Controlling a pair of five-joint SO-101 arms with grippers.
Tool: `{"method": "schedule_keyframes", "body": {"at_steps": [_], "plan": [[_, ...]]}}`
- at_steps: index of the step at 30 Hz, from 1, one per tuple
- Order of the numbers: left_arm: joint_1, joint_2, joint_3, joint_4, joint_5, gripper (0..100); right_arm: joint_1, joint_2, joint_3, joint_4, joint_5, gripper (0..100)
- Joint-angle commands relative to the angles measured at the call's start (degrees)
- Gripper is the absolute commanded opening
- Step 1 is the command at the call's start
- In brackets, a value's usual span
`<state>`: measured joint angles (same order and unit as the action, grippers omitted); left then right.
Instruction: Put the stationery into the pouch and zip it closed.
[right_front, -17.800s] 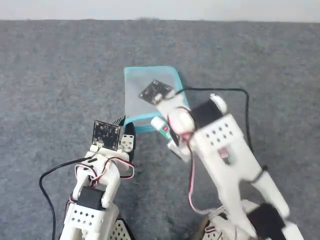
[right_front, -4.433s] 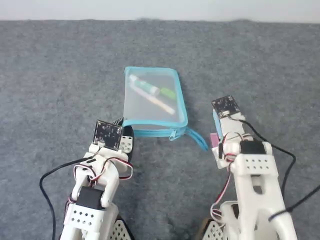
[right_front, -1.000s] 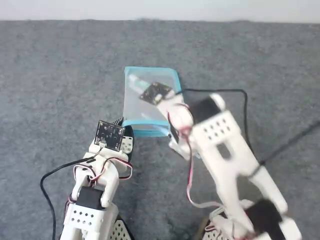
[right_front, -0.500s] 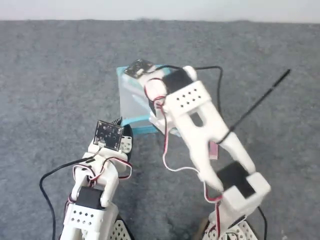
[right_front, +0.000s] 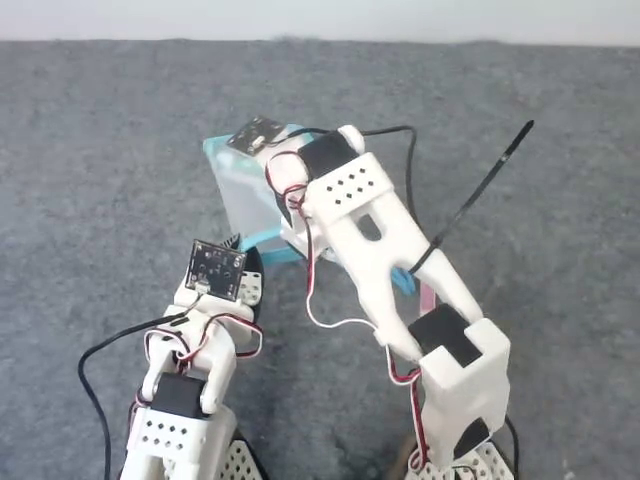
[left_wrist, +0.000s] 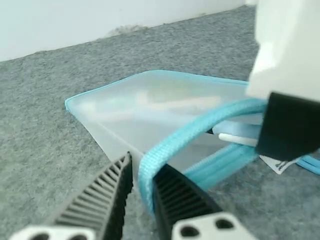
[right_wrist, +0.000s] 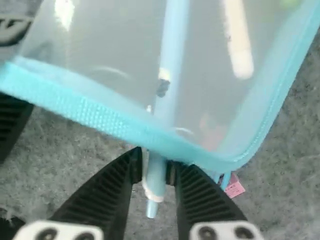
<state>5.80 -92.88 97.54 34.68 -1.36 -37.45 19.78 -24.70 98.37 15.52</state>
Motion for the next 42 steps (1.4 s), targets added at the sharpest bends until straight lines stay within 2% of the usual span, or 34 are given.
{"method": "schedule_keyframes", "body": {"at_steps": [1, 9, 17, 22, 24, 27, 29, 31, 35, 37, 39, 42], "plan": [[0.2, -1.1, -0.6, 0.1, -0.8, 1, -0.7, -1.7, -4.2, -0.2, -0.4, 21.4], [0.2, -1.1, -0.6, 0.0, -0.8, 1, -0.7, -13.7, -4.1, -0.2, -0.4, 22.5], [0.2, -1.1, -0.6, 0.0, -0.8, 1, -0.6, -26.8, -3.9, 2.2, 2.7, 22.5], [-0.4, -1.1, -0.7, -0.3, -0.8, 1, 4.0, -30.5, -2.9, 4.1, 2.4, 22.5], [-6.2, -1.1, -2.1, -2.5, 0.9, 1, 7.0, -31.2, -0.5, 4.0, 2.2, 22.4], [-17.1, -1.1, -4.3, -3.9, 13.1, 1, 11.1, -31.7, 5.8, 3.6, 0.3, 22.4], [-19.1, -0.7, -4.6, -3.6, 16.1, 1, 14.2, -31.6, 10.4, 3.6, -2.5, 22.4], [-14.9, -0.7, -4.4, -2.0, 13.1, 1, 16.7, -31.7, 14.9, 2.3, -3.7, 22.4], [4.7, -1.1, -1.9, 3.3, -0.4, 1, 20.1, -33.1, 25.3, -4.0, -3.7, 22.4], [8.6, -1.1, -1.3, 4.0, -4.0, 1, 20.2, -35.1, 31.3, -7.1, -2.7, 22.4], [5.4, -1.1, -1.4, 1.9, -2.9, 1, 20.0, -38.0, 38.2, -10.4, -1.2, 22.4], [-8.2, -1.1, -1.4, -4.4, 4.2, 1, 20.2, -43.6, 49.1, -16.7, -0.5, 22.4]]}}
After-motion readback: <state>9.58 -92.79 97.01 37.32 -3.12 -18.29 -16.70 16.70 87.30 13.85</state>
